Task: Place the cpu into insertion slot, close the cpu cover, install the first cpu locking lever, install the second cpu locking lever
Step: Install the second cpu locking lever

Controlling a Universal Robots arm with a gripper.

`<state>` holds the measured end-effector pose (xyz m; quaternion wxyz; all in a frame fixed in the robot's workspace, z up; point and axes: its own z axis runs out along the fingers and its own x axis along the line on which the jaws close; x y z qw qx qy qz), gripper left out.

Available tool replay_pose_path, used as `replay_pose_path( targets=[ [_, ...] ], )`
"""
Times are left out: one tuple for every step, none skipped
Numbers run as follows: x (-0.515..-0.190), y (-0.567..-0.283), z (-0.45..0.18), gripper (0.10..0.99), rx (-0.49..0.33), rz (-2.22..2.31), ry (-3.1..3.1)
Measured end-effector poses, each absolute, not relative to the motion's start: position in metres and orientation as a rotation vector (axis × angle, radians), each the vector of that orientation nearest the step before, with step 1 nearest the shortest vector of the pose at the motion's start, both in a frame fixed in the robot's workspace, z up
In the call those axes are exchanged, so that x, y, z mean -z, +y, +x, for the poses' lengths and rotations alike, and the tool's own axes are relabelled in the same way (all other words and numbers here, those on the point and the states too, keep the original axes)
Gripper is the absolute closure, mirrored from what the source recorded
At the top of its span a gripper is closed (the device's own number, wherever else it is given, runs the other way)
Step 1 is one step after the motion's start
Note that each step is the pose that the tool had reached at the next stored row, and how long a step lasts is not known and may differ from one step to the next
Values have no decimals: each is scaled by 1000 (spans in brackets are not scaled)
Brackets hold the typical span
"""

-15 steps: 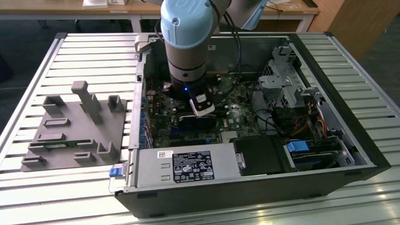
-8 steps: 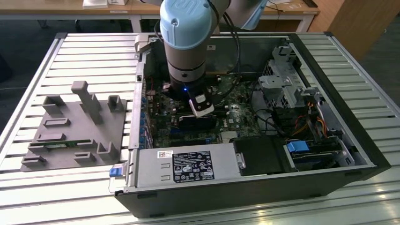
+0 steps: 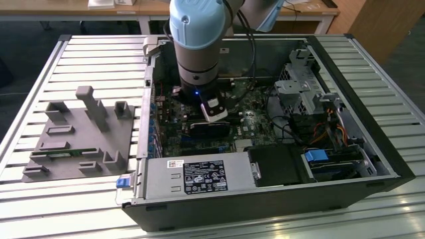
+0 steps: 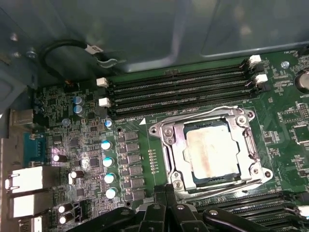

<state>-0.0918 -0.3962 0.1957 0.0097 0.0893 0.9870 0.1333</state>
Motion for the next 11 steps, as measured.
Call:
replay_pose_path(
  targets=[
    [-197, -396, -92, 984, -417, 279, 3082],
    [-199, -396, -92, 984, -417, 279, 3082],
    [-201, -396, -92, 984, -419, 279, 3082],
    [-202, -396, -91, 984, -420, 279, 3081],
    [-203, -396, -91, 984, -421, 279, 3081],
    [-203, -396, -91, 984, -422, 279, 3081],
    [-203, -396, -90, 984, -422, 279, 3081],
    [-203, -396, -89, 984, -422, 279, 3081],
    [-203, -396, -87, 984, -422, 279, 3081],
    [-204, -396, -85, 984, -422, 279, 3082],
    [-203, -396, -82, 984, -422, 279, 3082]
  ],
)
